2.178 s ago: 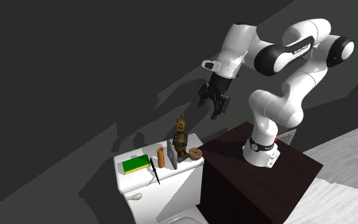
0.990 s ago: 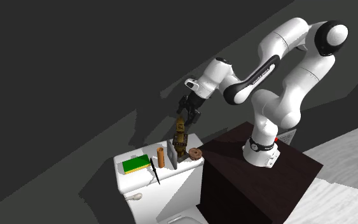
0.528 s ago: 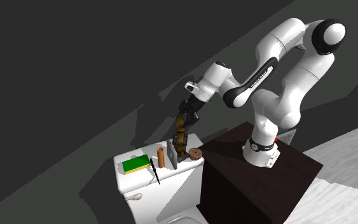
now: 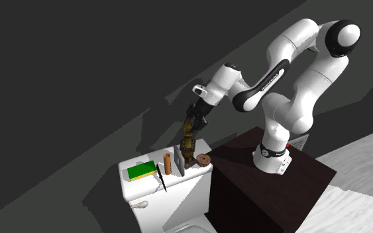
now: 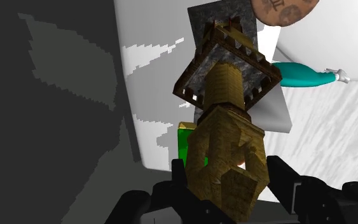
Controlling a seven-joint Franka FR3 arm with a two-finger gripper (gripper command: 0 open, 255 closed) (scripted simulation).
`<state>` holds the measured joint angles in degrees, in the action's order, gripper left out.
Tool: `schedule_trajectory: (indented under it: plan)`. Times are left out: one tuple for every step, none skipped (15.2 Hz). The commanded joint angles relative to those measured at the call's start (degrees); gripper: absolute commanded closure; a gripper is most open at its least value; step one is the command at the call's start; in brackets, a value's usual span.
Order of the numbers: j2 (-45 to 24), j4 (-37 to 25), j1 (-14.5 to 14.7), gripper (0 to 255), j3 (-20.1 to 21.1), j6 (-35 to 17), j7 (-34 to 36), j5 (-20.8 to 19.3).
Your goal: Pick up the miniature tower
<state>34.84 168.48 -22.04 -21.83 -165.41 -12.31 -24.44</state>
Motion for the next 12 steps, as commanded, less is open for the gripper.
schedule_trajectory:
  plan:
    - [1.2,-0.5,0.3,255,0.1,1.8,-0.1,0.3]
    - [2.1,-0.9,0.5,255,0.2,3.0,-0.2,0.6]
    - [2.9,-1.3,0.7,255,0.3,4.2,-0.3,0.8]
    - [3.7,-1.7,0.9,255,0.4,5.4,-0.4,1.1]
    - [4.4,-2.1,1.1,255,0.5,6.5,-0.5,1.3]
    - [5.1,-2.5,1.3,255,0.6,7.7,-0.6,1.5]
    - [5.8,-3.0,1.4,255,0.7,8.8,-0.7,1.8]
    - [6.4,-3.5,1.6,255,0.8,9.9,-0.8,2.0]
    - [7.0,-3.9,1.8,255,1.0,10.9,-0.9,2.3]
    - [7.6,-4.4,1.9,255,1.1,12.0,-0.9,2.5]
    - [8.2,-4.9,2.1,255,1.3,13.0,-1.0,2.7]
    - [8.7,-5.5,2.2,255,1.4,14.1,-1.1,3.0]
